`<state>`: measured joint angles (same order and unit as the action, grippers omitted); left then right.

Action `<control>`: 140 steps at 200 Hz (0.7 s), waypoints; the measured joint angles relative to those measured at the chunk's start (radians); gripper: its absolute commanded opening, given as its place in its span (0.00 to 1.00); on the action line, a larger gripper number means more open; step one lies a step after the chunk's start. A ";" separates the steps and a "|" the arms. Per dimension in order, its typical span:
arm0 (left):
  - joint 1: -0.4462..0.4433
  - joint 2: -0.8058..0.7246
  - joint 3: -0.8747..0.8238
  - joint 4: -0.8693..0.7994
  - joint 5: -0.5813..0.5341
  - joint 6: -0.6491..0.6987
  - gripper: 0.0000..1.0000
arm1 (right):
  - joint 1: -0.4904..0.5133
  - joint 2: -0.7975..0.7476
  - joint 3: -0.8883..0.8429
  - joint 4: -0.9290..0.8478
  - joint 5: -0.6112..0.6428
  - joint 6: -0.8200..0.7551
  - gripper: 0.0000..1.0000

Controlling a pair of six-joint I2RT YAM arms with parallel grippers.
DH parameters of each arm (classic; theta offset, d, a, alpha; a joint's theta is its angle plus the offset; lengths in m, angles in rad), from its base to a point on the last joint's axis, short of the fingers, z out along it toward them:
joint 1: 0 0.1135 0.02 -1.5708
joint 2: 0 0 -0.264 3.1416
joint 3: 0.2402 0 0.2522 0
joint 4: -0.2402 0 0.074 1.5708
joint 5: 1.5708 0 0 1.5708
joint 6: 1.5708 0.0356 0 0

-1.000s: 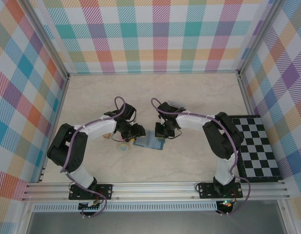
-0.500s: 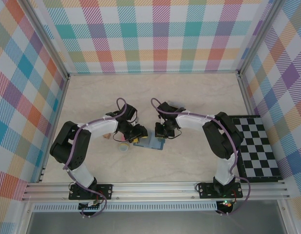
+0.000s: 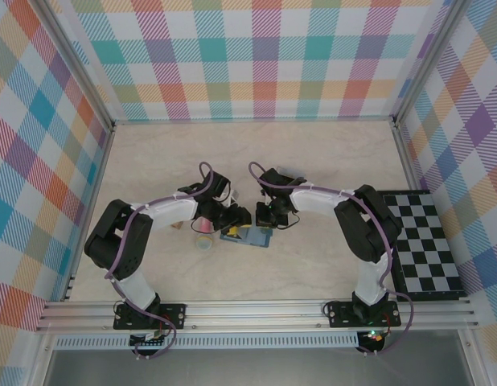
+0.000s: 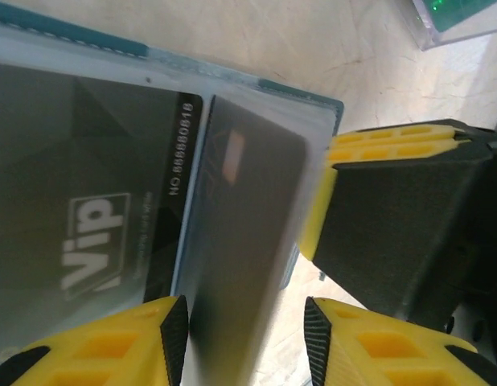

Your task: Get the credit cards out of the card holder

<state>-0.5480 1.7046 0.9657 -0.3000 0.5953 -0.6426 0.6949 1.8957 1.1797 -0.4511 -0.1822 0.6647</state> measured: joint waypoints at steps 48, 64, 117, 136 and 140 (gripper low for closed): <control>-0.029 0.000 0.000 0.048 0.025 -0.015 0.43 | 0.000 -0.019 -0.007 -0.005 0.032 0.001 0.09; -0.037 0.000 0.000 0.051 0.026 -0.016 0.42 | 0.000 -0.040 -0.017 -0.006 0.056 0.004 0.09; -0.041 0.000 0.000 0.042 -0.002 -0.014 0.37 | 0.000 -0.165 -0.082 0.003 0.177 0.027 0.09; -0.041 0.000 0.000 0.042 -0.012 -0.015 0.33 | 0.000 -0.221 -0.116 0.012 0.209 0.031 0.10; -0.041 0.000 0.000 0.042 -0.013 -0.015 0.32 | 0.000 -0.233 -0.122 0.015 0.212 0.030 0.10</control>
<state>-0.5888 1.7046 0.9653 -0.2577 0.5819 -0.6575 0.6949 1.6627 1.0576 -0.4358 0.0299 0.6949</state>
